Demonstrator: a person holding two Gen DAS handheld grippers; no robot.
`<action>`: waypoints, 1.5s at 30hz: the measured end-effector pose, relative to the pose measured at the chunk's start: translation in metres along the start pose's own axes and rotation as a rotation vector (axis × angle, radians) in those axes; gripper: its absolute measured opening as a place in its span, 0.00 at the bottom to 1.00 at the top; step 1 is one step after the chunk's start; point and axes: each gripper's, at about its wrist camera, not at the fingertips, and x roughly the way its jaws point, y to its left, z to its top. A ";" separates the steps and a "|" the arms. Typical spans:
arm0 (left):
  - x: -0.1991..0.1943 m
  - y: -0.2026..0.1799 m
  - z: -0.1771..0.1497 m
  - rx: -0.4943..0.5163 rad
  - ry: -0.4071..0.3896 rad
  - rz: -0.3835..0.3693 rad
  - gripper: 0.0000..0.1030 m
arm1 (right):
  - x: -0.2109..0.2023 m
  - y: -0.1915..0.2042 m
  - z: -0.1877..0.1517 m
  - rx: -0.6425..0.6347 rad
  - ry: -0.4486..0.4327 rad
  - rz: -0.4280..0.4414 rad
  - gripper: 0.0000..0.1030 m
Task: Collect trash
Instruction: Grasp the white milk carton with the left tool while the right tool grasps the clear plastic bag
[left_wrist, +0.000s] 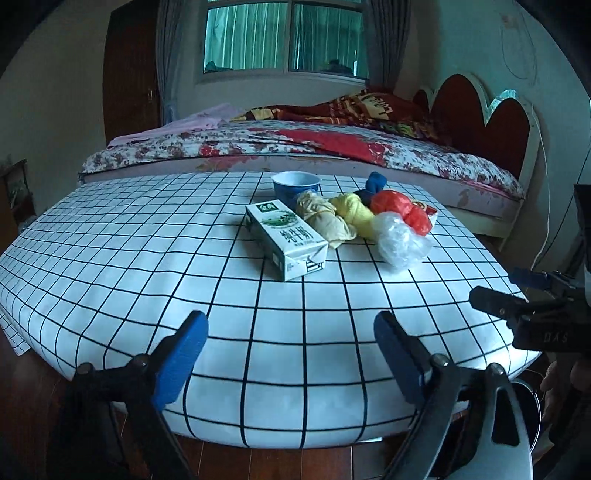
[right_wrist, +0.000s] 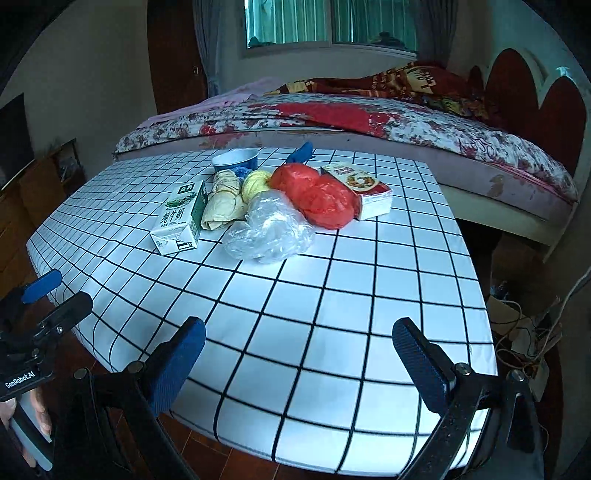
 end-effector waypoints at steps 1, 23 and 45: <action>0.007 0.000 0.004 0.003 0.001 -0.003 0.84 | 0.007 0.001 0.006 -0.005 0.000 0.008 0.99; 0.119 -0.007 0.050 -0.086 0.156 0.005 0.67 | 0.109 -0.008 0.058 0.021 0.120 0.156 0.69; 0.078 0.027 0.017 -0.006 0.101 -0.009 0.58 | 0.085 0.004 0.041 -0.066 0.085 0.171 0.35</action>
